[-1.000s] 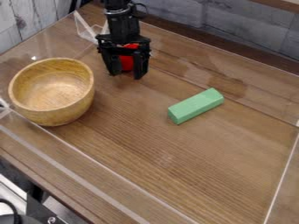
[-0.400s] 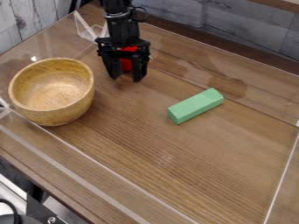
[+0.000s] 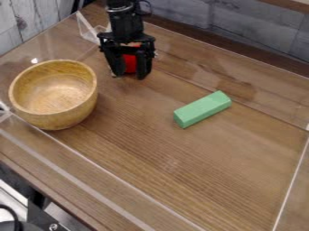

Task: Move the red fruit to the right

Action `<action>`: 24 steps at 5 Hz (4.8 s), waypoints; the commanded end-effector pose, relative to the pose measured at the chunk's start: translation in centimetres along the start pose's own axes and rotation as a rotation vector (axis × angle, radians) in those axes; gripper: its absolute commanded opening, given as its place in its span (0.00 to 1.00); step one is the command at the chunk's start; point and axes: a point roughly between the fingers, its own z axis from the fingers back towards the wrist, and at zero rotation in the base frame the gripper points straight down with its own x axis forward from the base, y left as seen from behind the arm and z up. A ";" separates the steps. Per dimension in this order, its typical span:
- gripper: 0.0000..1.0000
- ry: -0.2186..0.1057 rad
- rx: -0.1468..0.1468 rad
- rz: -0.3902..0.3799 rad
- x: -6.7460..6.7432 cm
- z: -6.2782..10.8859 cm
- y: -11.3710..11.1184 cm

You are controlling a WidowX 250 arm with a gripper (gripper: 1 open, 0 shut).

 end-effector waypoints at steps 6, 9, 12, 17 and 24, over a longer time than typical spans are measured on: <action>0.00 -0.101 0.020 -0.019 0.9 4.0 -0.7; 0.00 -0.110 0.018 -0.025 0.7 4.6 -1.1; 0.00 -0.111 0.021 -0.029 0.5 4.5 -1.3; 0.00 -0.115 0.033 -0.031 0.4 4.4 -1.7; 0.00 -0.118 0.062 -0.013 0.7 3.7 -1.8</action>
